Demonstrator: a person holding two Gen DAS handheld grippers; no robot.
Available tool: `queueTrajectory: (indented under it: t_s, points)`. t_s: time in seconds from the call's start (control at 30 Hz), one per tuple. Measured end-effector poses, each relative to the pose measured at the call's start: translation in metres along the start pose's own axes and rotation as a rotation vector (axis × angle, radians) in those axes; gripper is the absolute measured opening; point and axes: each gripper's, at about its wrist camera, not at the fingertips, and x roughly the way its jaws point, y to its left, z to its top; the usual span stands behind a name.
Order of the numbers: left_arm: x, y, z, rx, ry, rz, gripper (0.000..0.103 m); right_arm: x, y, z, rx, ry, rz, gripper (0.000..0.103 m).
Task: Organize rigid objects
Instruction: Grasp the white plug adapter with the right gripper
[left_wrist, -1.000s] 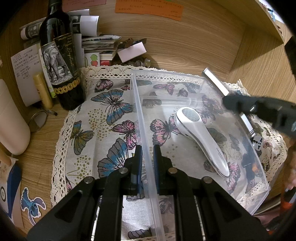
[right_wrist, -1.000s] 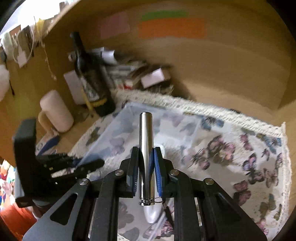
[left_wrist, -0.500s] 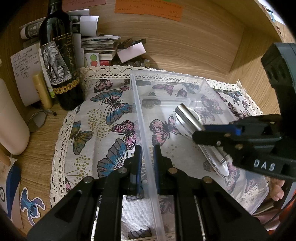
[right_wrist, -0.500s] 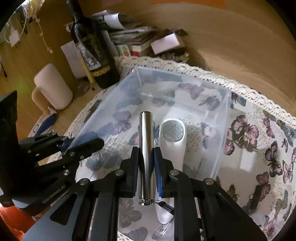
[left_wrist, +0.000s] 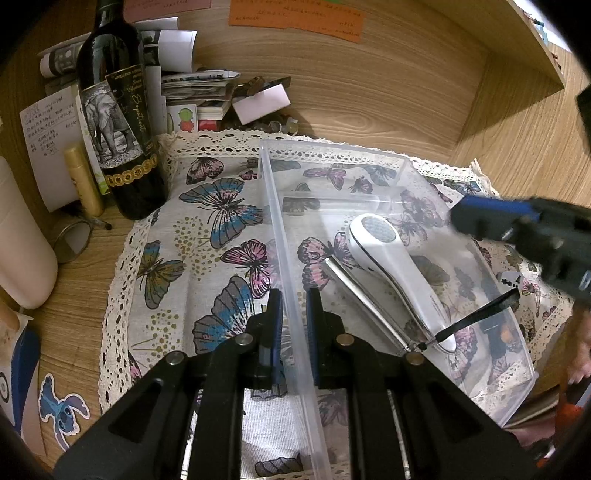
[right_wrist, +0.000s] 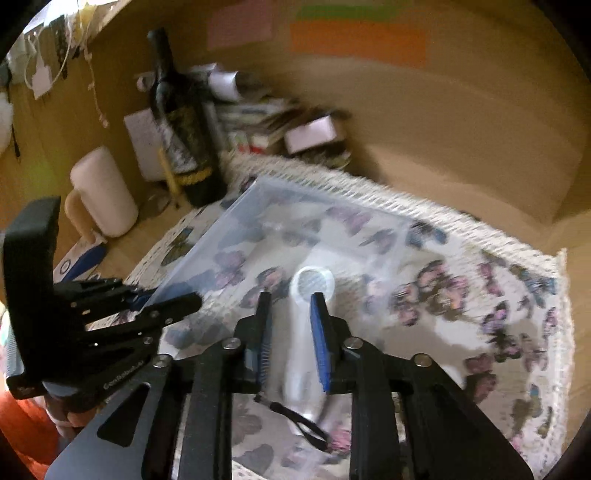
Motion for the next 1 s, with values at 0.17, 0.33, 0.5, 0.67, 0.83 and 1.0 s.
queueTrajectory:
  t_s: [0.17,0.33,0.5,0.67,0.83,1.0]
  points:
    - [0.000,0.000,0.000,0.001,-0.001,-0.001,0.012,-0.032,-0.032,-0.002,0.057,-0.078,-0.108,0.041]
    - [-0.001,0.000,-0.001,0.000,-0.001,-0.002,0.012,-0.053,-0.070,-0.015,0.133,-0.101,-0.224,0.047]
    - [0.000,0.000,-0.001,0.000,-0.001,-0.002,0.012,-0.050,-0.100,-0.037,0.211,-0.049,-0.292,0.050]
    - [-0.001,0.000,-0.001,0.001,-0.001,-0.001,0.012,-0.035,-0.119,-0.064,0.276,0.031,-0.289,0.050]
    - [0.000,0.000,-0.001,0.000,-0.001,-0.002,0.012,-0.019,-0.127,-0.091,0.319,0.107,-0.268,0.050]
    - [-0.001,0.000,-0.001,0.001,-0.001,-0.002,0.012,-0.009,-0.133,-0.107,0.350,0.142,-0.265,0.055]
